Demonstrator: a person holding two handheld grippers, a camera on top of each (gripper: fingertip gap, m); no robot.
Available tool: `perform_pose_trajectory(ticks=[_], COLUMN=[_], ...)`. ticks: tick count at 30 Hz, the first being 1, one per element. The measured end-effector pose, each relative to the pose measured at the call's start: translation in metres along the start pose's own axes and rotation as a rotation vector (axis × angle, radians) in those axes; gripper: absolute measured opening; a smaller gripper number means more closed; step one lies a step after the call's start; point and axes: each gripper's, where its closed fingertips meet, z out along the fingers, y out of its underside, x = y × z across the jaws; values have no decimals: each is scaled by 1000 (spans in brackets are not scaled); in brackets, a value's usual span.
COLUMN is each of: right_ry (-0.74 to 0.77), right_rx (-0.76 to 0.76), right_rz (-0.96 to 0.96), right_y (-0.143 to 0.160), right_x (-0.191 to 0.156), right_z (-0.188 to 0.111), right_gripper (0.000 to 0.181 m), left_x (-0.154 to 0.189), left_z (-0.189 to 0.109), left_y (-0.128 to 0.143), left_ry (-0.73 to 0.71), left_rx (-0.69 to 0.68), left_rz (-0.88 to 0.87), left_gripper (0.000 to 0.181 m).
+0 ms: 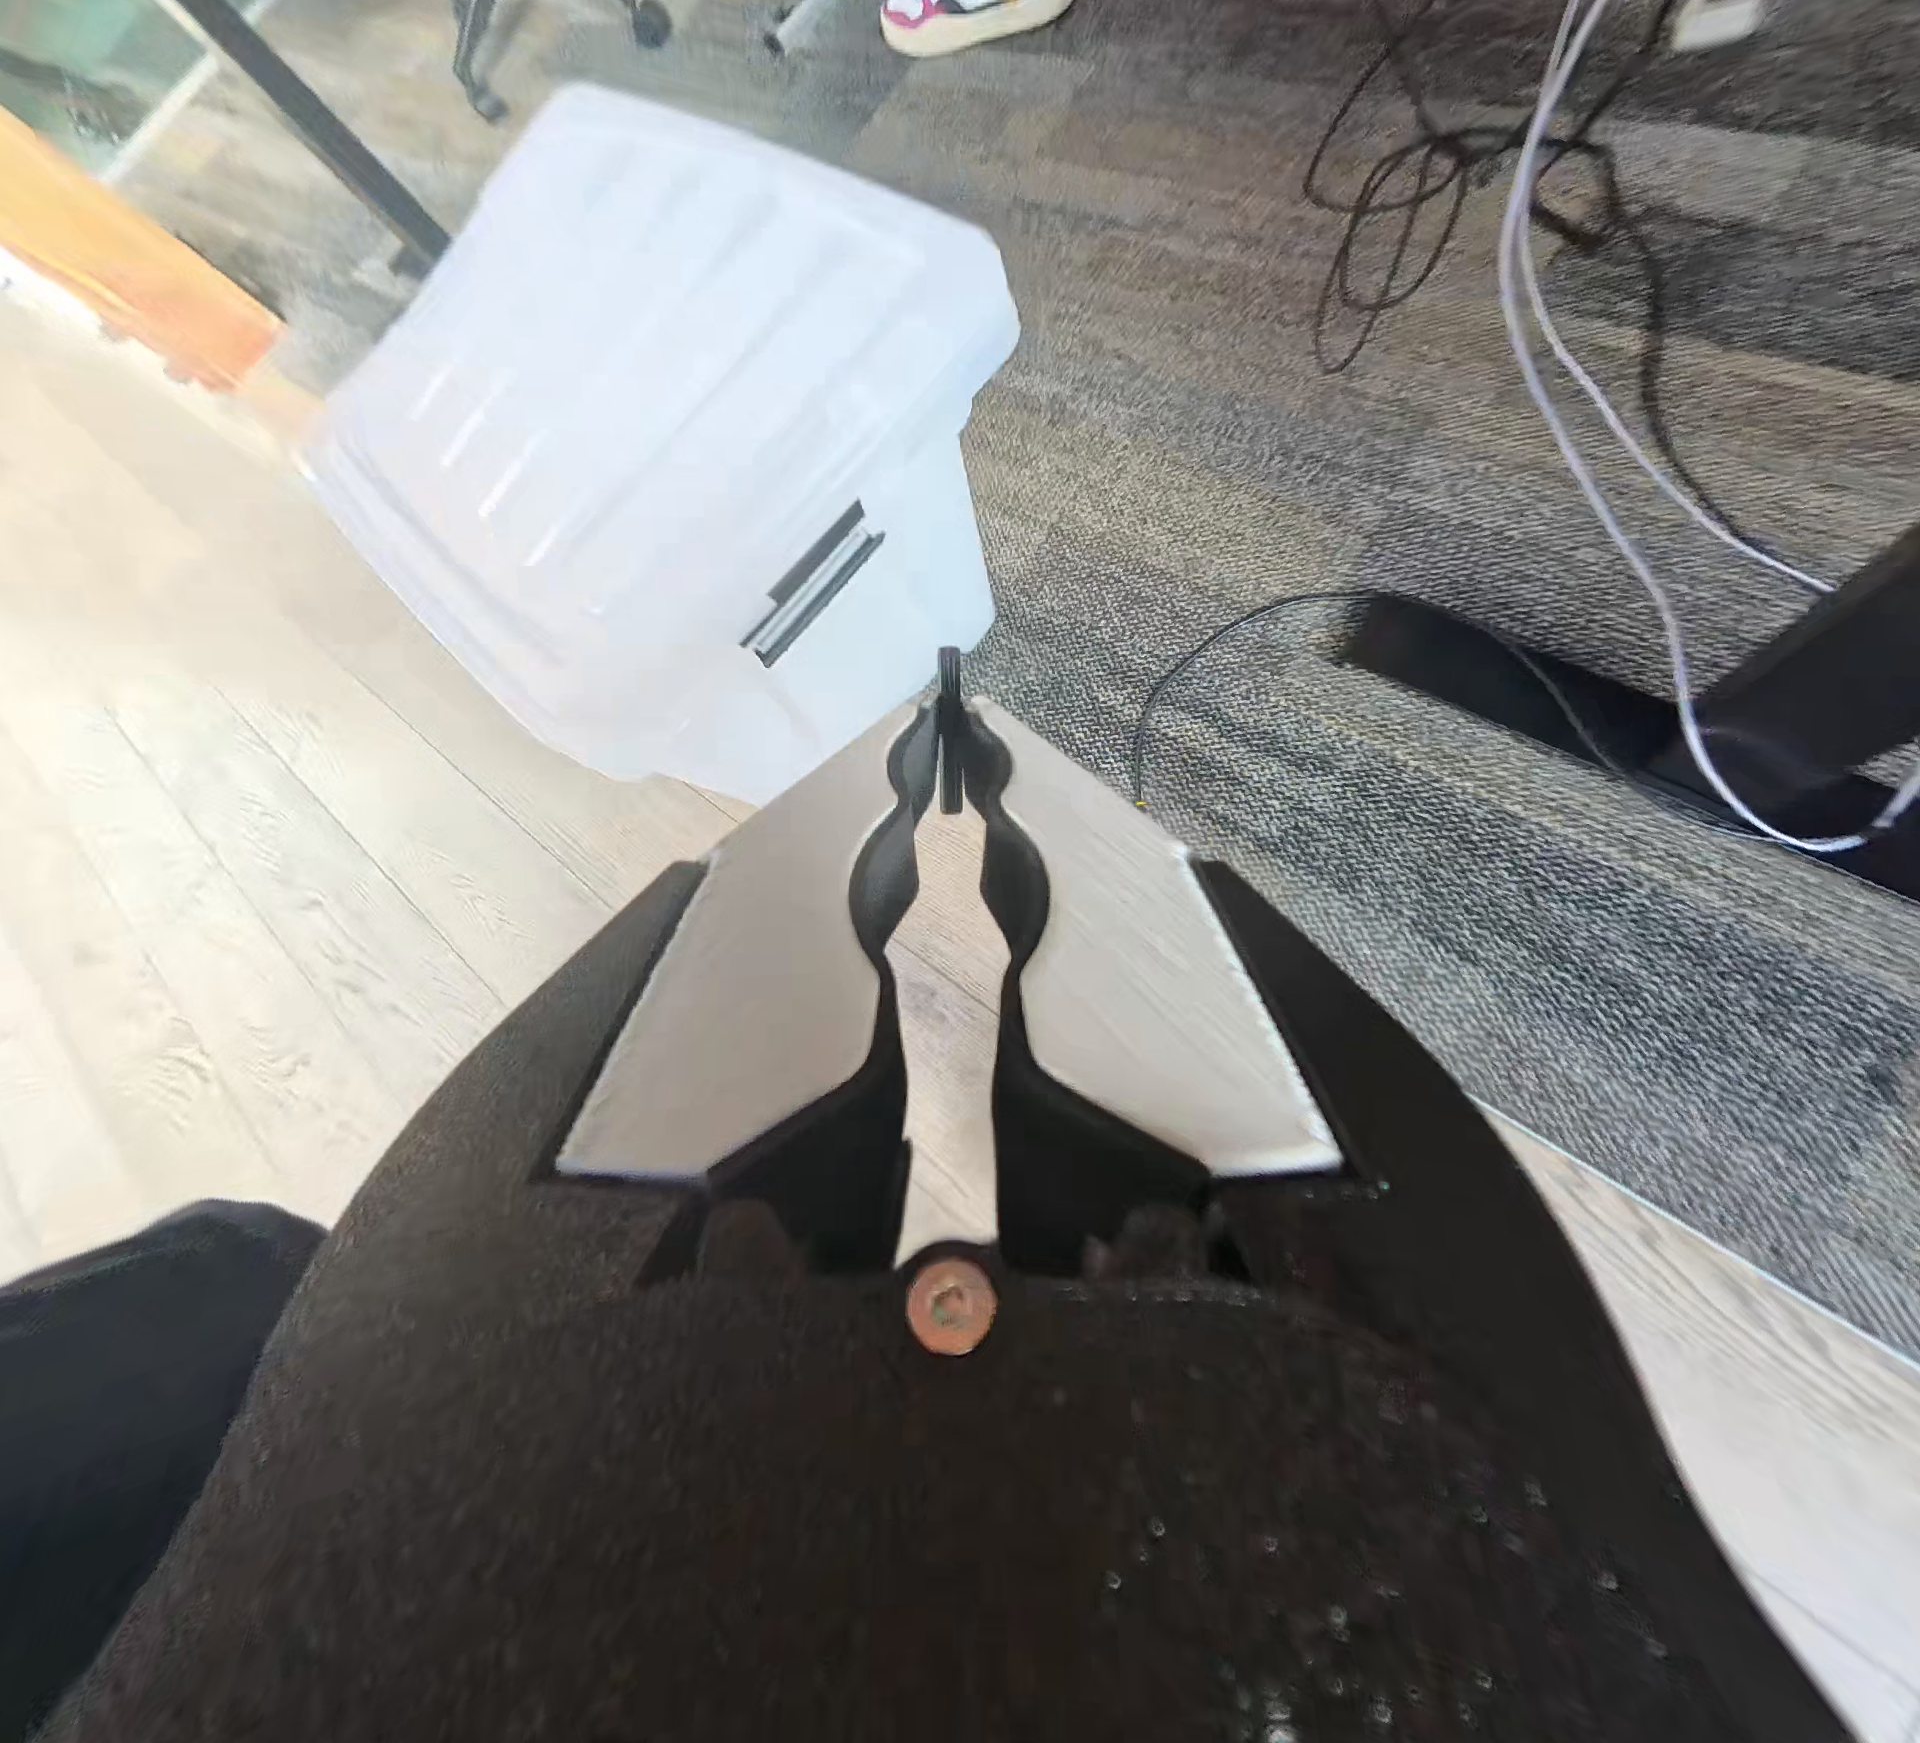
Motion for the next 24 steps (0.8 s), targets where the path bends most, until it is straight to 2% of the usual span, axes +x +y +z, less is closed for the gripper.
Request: perform_pose_trajectory(ticks=[3,5,7,10,15,18,20,22,24], right_ry=[66,124,185,243,244,220,232,231,243], right_rx=[56,105,173,236,246,199,161,178,182], right_rz=[30,46,69,70,29,-33,-65,-80,-95], right_y=[-56,-84,-105,-113,-92,-89,-101,-123,-143], right_x=[5,25,57,117,231,298,342,381,422], right_z=[-109,-171,-230,-318,-459,-533,-575,-608,-624], right_gripper=[3,3,3,3,3,3,3,3,3], left_x=[79,134,193,285,458,553,607,646,672], left_z=[-4,1,16,53,124,165,190,217,252], left_y=[-56,-83,-99,-114,-167,-193,-209,-228,-239], left_ry=[79,137,207,285,329,353,400,413,417], left_rx=[-16,-30,-54,-103,-58,-28,-27,-3,1], left_rz=[13,35,62,92,28,-14,16,52,42], left_gripper=[51,51,51,49,51,51,52,52,51])
